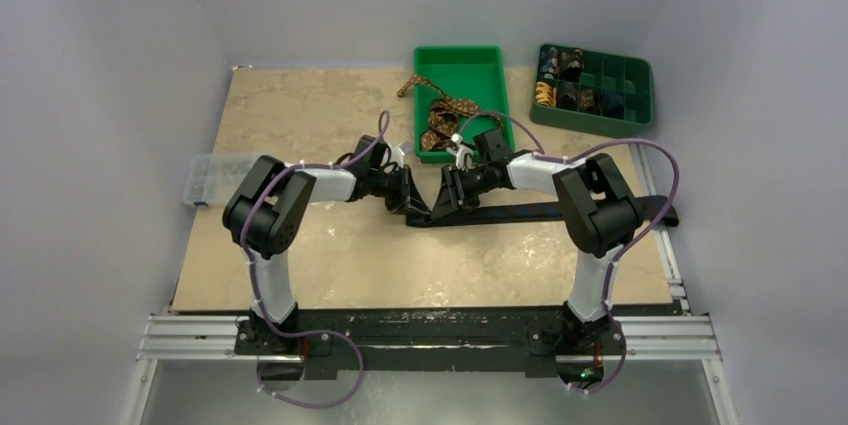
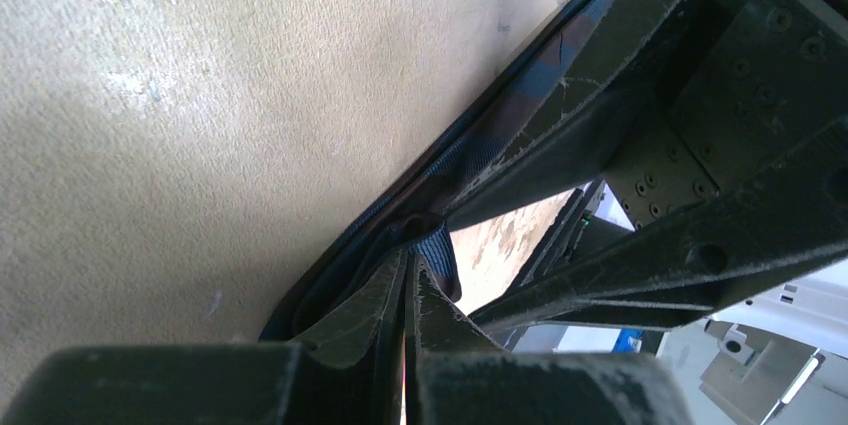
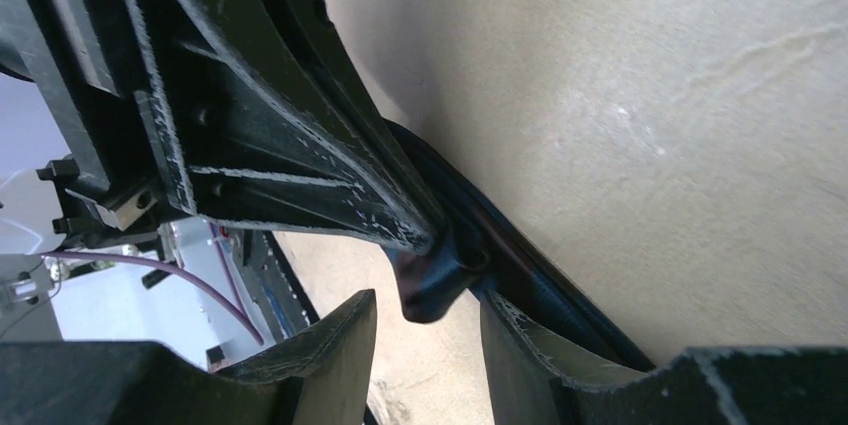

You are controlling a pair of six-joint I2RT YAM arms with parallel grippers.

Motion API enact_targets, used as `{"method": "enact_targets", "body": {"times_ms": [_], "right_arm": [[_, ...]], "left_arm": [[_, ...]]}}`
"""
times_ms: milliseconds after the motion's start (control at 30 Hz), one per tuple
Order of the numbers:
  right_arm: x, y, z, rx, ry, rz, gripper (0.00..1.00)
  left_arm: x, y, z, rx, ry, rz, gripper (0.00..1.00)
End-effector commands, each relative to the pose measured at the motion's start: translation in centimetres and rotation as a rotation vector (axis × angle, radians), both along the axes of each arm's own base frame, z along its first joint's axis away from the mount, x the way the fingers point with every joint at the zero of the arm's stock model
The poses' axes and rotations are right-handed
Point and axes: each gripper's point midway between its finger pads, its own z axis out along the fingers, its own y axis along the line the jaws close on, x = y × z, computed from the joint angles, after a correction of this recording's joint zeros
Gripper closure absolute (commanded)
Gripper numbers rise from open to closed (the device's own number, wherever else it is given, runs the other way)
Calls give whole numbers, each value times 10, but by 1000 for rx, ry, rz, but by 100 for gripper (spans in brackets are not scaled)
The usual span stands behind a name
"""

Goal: Roll the ties
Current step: Roll the tie at the center of the board.

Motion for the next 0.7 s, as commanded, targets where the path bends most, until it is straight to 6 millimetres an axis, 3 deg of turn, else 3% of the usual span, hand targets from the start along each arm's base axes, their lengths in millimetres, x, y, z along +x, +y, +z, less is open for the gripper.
{"method": "enact_targets", "body": {"times_ms": [0,167,333,433,533,667], "right_arm": [[12,14,9,-2,-64,10,59],[20,13,0,-37,-76,-3,72],[22,9,-7,-73,-93,9,100],[20,6,-15,-91,-99,22,100],[18,5,-17,-92,-105,30,100],[21,8,-13,-71,-126,29,100]], "left_arm": [[8,-3,6,-12,-30,2,100],[8,-3,7,-15,-35,-1,100],[9,-1,21,-22,-92,-21,98],[13,5,39,-29,-175,-37,77],[16,15,68,-10,-372,-98,61],[-9,29,84,49,-594,-295,48]]}}
